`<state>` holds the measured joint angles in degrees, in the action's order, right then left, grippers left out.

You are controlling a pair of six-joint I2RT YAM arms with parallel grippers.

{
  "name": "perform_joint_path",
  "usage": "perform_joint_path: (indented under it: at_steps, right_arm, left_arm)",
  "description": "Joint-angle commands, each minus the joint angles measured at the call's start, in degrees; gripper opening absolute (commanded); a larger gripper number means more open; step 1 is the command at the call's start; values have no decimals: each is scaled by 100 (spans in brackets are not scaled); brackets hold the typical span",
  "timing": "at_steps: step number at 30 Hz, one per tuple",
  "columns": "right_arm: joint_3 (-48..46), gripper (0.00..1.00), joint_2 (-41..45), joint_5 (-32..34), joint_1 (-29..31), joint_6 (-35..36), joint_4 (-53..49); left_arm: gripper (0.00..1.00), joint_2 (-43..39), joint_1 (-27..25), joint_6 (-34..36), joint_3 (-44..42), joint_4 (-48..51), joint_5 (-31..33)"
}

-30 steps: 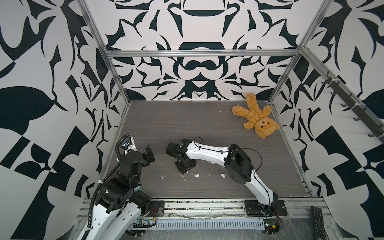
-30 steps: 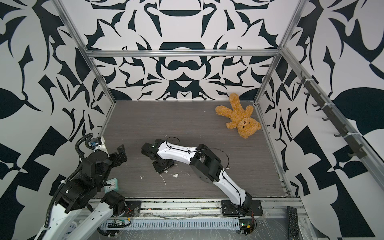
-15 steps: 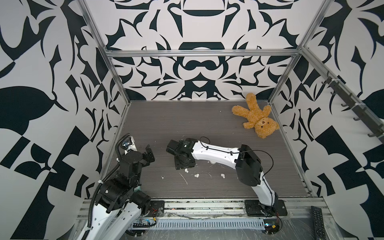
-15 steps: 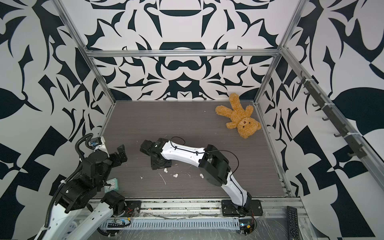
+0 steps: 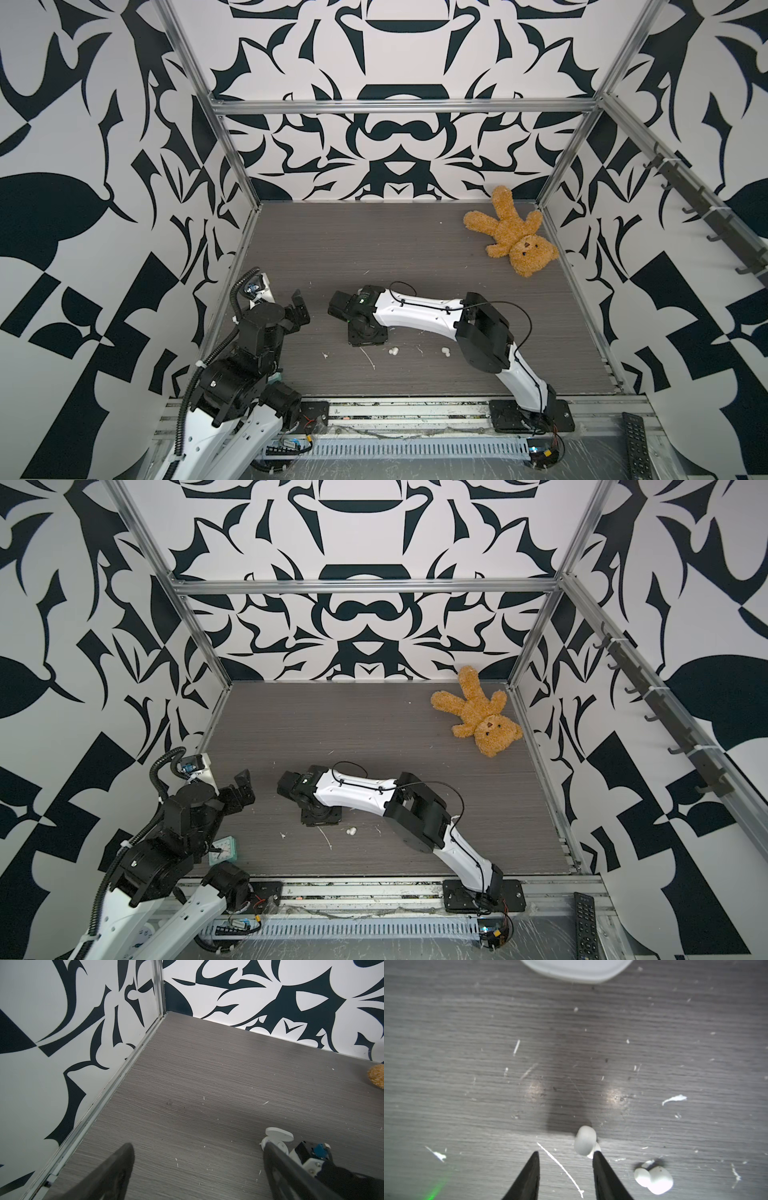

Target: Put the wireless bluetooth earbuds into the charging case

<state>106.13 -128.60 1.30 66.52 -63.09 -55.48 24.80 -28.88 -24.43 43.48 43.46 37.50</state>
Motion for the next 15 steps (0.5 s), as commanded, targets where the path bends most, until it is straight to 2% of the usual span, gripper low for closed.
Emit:
perform_joint_path:
  at_steps: [1,8,15]
  right_arm:
    - [234,41,73,81,2,-73,-191]
    - [338,35,-16,14,3,-54,-296]
    - [313,35,39,131,3,-51,-452]
  left_arm:
    - [99,-28,19,-29,-58,-73,-8]
    - [99,-19,16,-27,-57,-68,-8]
    - [99,2,15,-27,-58,-66,-21]
